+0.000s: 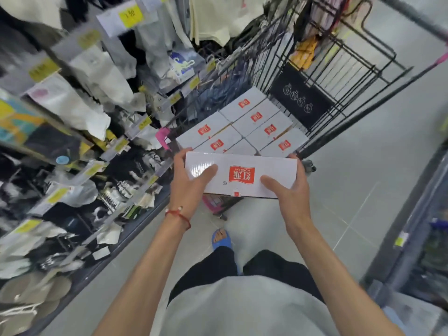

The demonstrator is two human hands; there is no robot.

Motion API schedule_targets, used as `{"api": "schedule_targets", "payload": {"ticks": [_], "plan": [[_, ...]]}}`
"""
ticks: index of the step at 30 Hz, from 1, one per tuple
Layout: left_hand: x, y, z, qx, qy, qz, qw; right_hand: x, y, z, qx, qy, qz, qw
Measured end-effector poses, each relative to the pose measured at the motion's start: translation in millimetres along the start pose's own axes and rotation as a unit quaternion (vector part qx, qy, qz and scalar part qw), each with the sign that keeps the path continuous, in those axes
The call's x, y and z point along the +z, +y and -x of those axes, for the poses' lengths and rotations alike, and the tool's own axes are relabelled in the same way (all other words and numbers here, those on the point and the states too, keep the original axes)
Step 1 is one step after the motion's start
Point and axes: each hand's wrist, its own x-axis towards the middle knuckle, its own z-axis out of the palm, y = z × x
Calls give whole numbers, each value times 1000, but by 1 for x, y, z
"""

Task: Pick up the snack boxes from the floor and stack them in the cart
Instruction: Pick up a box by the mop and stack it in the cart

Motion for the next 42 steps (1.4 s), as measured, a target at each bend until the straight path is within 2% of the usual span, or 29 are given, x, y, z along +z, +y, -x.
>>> {"api": "schedule_targets", "payload": {"ticks": [7,13,21,27,38,42], "plan": [[20,11,-54,-49,45,-14,998,14,-24,-79,3,-66,36,997],[65,14,-81,-107,103,-9,989,5,-28,-159,65,-162,69,982],[123,-7,-89,-222,196,48,954,-17,-31,-240,107,-311,155,931],[149,-24,-80,-286,241,73,925,-15,-11,-266,121,-377,225,890],[152,-43,-86,-347,206,2,915,-10,15,-275,149,-419,301,844],[146,-51,-90,-361,188,-23,913,-6,19,-274,161,-415,318,837]]}}
